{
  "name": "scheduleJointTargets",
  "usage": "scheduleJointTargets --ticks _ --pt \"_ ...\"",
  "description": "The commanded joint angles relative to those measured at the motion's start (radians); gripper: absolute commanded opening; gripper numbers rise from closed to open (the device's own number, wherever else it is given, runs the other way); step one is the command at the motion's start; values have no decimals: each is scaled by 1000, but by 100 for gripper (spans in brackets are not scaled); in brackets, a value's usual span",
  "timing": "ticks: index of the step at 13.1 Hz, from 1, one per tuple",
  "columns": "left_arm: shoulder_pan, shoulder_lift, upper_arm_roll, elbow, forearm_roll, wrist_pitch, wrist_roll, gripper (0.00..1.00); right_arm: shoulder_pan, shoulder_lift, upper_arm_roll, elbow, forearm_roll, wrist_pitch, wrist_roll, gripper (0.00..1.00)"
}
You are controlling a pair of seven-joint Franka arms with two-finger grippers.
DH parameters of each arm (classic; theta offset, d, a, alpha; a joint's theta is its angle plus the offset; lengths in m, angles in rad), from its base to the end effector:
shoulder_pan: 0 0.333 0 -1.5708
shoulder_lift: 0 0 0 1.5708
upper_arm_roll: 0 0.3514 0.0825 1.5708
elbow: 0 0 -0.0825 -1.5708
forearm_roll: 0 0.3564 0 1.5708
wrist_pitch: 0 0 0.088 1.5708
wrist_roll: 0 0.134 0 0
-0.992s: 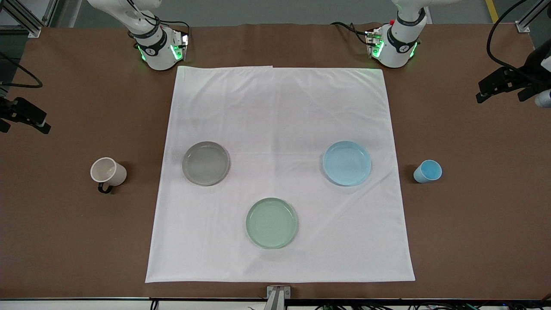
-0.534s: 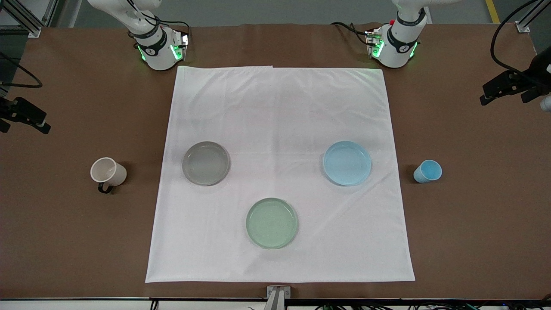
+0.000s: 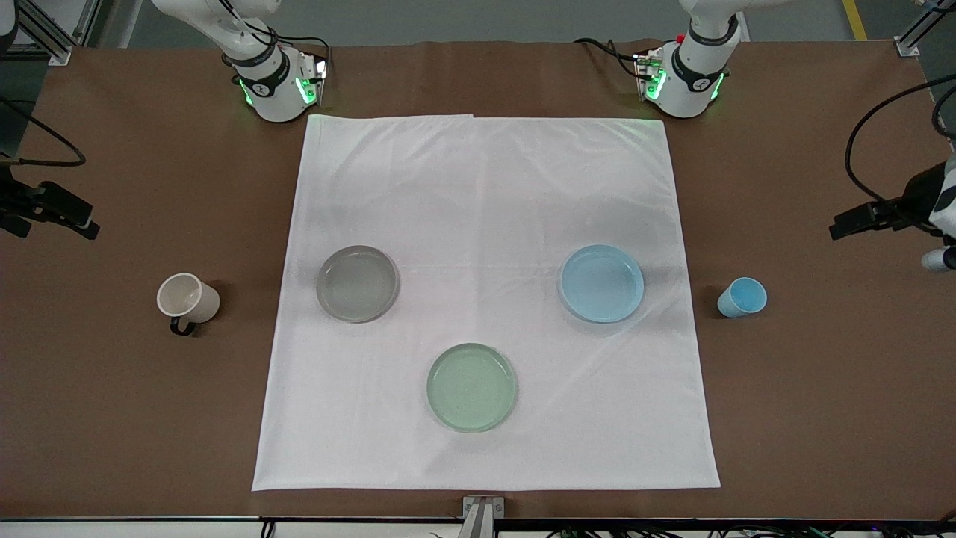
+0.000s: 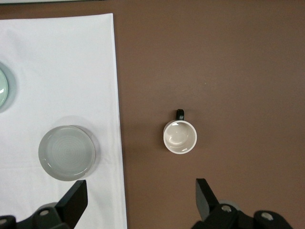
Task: Place blue cup in blue plate and white mug in gray plate
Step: 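Reach the right gripper to the white mug while the left gripper reaches the blue cup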
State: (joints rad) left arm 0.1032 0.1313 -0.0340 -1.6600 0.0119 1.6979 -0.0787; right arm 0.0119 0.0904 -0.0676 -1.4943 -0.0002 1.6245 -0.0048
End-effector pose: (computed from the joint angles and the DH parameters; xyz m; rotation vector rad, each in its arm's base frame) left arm 0.5672 0.0418 0.5315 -3.1221 -0.2282 0.1461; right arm 0.5638 -0.0295 0.6228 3.1325 -0.0791 0.0624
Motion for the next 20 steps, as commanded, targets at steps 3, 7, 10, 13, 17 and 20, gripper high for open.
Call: scheduleJointTargets --ticks 3,7,10,13,17,20 --pt "16 11 -3 -251 17 304 -3 100 -62 190 8 -12 -3 43 -59 100" --pt "16 59 -3 -311 17 420 -10 97 -108 265 8 -194 9 369 -104 100" --pt "12 91 -4 -336 17 500 -12 90 -132 359 8 -208 12 464 -103 99" --pt "7 120 -10 -337 17 517 -15 89 -147 396 9 -279 12 582 -98 97" --pt "6 143 -12 -343 17 545 -15 85 -151 448 9 -311 12 686 -93 78" --pt "6 142 -15 -350 17 545 -15 85 -151 477 9 -311 22 728 -93 62"
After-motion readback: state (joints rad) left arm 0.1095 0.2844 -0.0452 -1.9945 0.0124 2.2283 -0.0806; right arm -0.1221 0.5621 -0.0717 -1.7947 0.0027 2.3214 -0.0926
